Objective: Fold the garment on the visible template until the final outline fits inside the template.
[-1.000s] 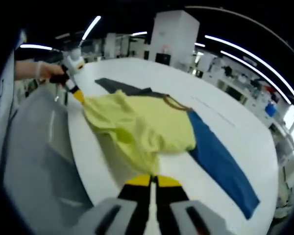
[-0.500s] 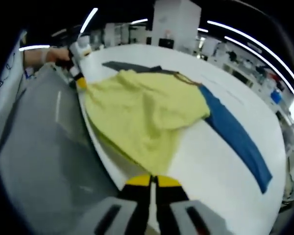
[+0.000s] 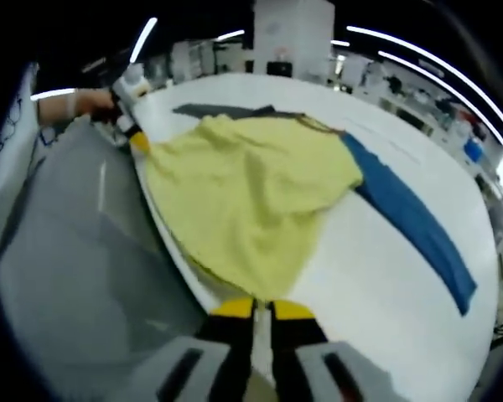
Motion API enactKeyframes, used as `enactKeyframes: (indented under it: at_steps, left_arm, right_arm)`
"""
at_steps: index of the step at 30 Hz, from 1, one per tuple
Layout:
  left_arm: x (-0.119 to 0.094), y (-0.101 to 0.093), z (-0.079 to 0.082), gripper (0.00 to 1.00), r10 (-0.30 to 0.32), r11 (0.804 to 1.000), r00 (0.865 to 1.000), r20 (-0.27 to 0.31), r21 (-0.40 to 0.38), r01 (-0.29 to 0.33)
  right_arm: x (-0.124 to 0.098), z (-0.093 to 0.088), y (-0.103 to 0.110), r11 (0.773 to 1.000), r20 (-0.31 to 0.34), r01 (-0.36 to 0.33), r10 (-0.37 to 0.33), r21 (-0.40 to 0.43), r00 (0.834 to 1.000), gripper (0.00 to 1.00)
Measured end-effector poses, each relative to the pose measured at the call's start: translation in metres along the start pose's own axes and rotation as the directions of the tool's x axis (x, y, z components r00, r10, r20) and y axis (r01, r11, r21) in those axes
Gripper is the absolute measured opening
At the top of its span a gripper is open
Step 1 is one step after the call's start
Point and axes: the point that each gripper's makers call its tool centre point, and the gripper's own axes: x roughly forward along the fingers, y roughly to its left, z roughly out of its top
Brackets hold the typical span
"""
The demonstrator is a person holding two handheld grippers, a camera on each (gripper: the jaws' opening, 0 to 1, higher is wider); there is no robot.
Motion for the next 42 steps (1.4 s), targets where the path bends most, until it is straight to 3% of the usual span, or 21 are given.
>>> enactKeyframes:
  at_steps: [2,3,4,6,7,10,13,16,21,26,31,37,42]
  left_arm:
    - [-0.003,-0.001,0.005,0.1,-0.01,1.0,0.999,0.035,0.009,0.01]
    - [-0.004,0.001,0.012,0.18,-0.004,0.999,0.997,0.08,0.036,0.002]
    - [-0.006,0.0,0.015,0.29,-0.002,0.999,0.995,0.099,0.048,-0.003]
    - [-0.01,0.001,0.021,0.4,0.006,0.998,0.992,0.125,0.057,-0.014]
    - [-0.012,0.004,0.029,0.47,0.017,0.996,0.986,0.168,0.081,-0.031]
    - [-0.014,0.014,0.043,0.7,0.03,0.992,0.973,0.227,0.113,-0.057]
    - [-0.015,0.014,0.054,0.89,0.037,0.982,0.965,0.261,0.168,-0.083]
    - [-0.015,0.006,0.06,0.99,0.035,0.974,0.964,0.264,0.206,-0.092]
    - [-0.018,0.003,0.08,0.99,0.012,0.971,0.956,0.293,0.225,-0.081]
    - [-0.021,0.002,0.113,0.99,-0.005,0.97,0.94,0.34,0.232,-0.079]
    - [-0.017,0.006,0.146,0.99,-0.001,0.965,0.929,0.37,0.244,-0.096]
    - [-0.011,0.009,0.188,0.97,-0.008,0.946,0.913,0.407,0.299,-0.125]
    - [-0.005,0.013,0.213,0.95,-0.006,0.924,0.915,0.403,0.352,-0.149]
  right_arm:
    - [-0.001,0.003,0.001,1.0,0.022,-0.015,0.015,0.018,1.0,0.19]
    - [-0.001,0.004,0.001,1.0,0.028,-0.016,0.016,0.023,0.999,0.24]
    - [-0.002,0.005,0.0,0.999,0.035,-0.018,0.017,0.028,0.999,0.29]
    - [-0.002,0.01,0.0,0.999,0.06,-0.021,0.019,0.037,0.998,0.4]
    - [-0.002,0.012,-0.001,0.999,0.071,-0.023,0.02,0.042,0.997,0.45]
    - [-0.001,0.017,-0.006,0.998,0.093,-0.016,0.011,0.057,0.996,0.58]
    - [0.0,0.021,-0.011,0.998,0.106,-0.008,0.001,0.069,0.994,0.69]
    - [0.001,0.026,-0.015,0.997,0.12,-0.007,-0.002,0.077,0.993,0.81]
    - [0.003,0.033,-0.026,0.997,0.134,-0.004,-0.007,0.083,0.991,0.91]
    - [0.006,0.044,-0.046,0.996,0.14,0.009,-0.02,0.085,0.99,0.88]
    - [0.013,0.063,-0.081,0.997,0.156,0.025,-0.036,0.077,0.987,0.88]
    - [0.023,0.09,-0.111,0.999,0.166,0.037,-0.041,0.028,0.985,0.86]
    - [0.034,0.112,-0.138,0.999,0.185,0.023,-0.029,0.034,0.982,0.85]
